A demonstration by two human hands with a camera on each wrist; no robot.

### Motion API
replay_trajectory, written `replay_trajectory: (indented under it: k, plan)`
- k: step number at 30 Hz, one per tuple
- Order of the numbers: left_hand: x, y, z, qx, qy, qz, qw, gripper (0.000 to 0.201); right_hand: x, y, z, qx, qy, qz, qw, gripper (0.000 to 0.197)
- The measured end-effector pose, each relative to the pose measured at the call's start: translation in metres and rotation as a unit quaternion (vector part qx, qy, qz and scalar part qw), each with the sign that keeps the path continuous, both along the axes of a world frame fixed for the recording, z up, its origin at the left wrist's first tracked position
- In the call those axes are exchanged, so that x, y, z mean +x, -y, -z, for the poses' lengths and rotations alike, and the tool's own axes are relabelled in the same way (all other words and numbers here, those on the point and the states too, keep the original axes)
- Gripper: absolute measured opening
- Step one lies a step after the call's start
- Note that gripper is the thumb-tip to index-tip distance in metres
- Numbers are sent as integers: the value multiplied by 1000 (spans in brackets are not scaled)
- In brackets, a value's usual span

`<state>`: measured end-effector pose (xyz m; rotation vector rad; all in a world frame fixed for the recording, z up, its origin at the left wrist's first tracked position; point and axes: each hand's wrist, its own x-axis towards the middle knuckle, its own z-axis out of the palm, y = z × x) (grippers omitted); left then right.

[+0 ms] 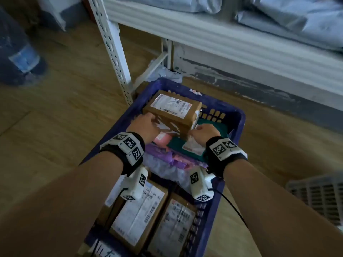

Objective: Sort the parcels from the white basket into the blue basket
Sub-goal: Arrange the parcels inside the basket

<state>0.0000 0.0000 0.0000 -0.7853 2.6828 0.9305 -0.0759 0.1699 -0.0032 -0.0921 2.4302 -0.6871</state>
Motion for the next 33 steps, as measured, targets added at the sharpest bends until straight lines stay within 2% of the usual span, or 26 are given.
replay_trajectory:
  k: [3,8,12,19,23,28,33]
  plan:
    - [-20,8,15,6,-43,-30,999,45,-21,1,21,-57,28,92,994,39]
    - [-36,11,39,-66,-67,-65,993,61,-36,9,51,-123,78,184,972,63]
    - [-40,6,49,-65,-83,-104,989,63,-33,15,66,-204,153,272,928,83]
    - [-39,0,33,-46,-133,-174,975,48,-27,15,64,-327,221,355,848,88]
    - [-31,-7,9,-25,-184,-185,965,45,-16,7,41,-337,214,353,846,96]
    - [-7,-13,-27,29,-218,-192,956,36,10,-15,-14,-371,142,327,858,84]
    - [28,-33,-63,86,-251,-156,951,29,51,-59,-74,-382,50,293,875,72]
